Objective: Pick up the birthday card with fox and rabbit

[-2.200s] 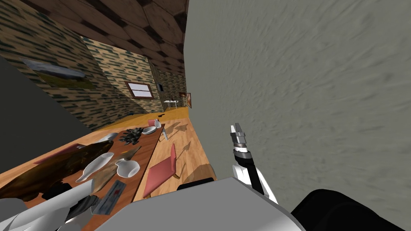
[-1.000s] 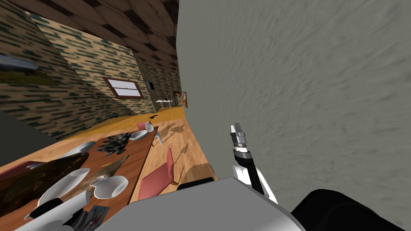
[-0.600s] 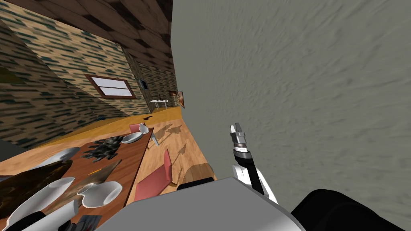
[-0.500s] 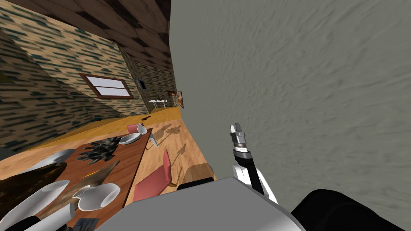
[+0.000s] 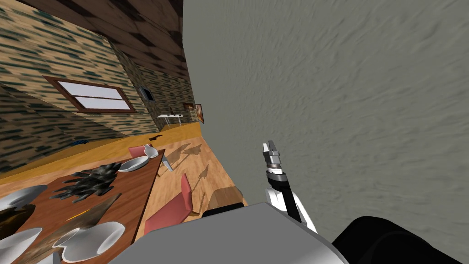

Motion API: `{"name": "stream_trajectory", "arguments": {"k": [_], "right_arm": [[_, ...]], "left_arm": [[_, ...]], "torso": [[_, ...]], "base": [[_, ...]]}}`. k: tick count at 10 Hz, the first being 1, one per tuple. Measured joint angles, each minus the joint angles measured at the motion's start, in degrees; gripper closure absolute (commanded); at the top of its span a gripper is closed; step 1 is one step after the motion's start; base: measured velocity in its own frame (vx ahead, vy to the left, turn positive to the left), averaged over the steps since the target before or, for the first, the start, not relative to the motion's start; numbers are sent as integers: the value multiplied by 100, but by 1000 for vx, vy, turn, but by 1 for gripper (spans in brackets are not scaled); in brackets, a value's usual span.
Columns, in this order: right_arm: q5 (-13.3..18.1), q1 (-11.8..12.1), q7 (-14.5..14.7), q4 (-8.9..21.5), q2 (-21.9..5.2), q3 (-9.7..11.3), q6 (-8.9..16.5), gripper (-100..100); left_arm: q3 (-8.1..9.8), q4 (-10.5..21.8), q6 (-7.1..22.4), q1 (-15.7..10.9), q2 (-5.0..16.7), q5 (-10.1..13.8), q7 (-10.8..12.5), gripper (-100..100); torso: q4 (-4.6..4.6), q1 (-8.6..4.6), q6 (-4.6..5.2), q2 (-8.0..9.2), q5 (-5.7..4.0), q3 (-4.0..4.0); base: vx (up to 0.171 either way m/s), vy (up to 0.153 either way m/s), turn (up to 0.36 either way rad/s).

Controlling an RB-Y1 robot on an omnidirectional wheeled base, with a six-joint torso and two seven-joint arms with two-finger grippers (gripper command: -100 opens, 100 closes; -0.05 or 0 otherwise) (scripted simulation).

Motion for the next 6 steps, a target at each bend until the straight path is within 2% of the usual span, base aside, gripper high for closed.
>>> {"name": "stream_trajectory", "arguments": {"k": [1, 2, 6], "right_arm": [[0, -1, 0, 0, 0, 0, 0, 0], [0, 0, 0, 0, 0, 0, 0, 0], [0, 1, 0, 0, 0, 0, 0, 0]], "left_arm": [[37, 237, -120, 4, 114, 10, 43, -100], [42, 266, -150, 4, 126, 12, 54, 100], [40, 254, -152, 18, 144, 3, 51, 100]], "torso": [[0, 1, 3, -1, 0, -1], [-1, 1, -1, -5, 0, -3], [3, 7, 11, -17, 17, -7]], "base": [[-11, 5, -38], [-4, 4, 21], [0, 0, 0]]}}
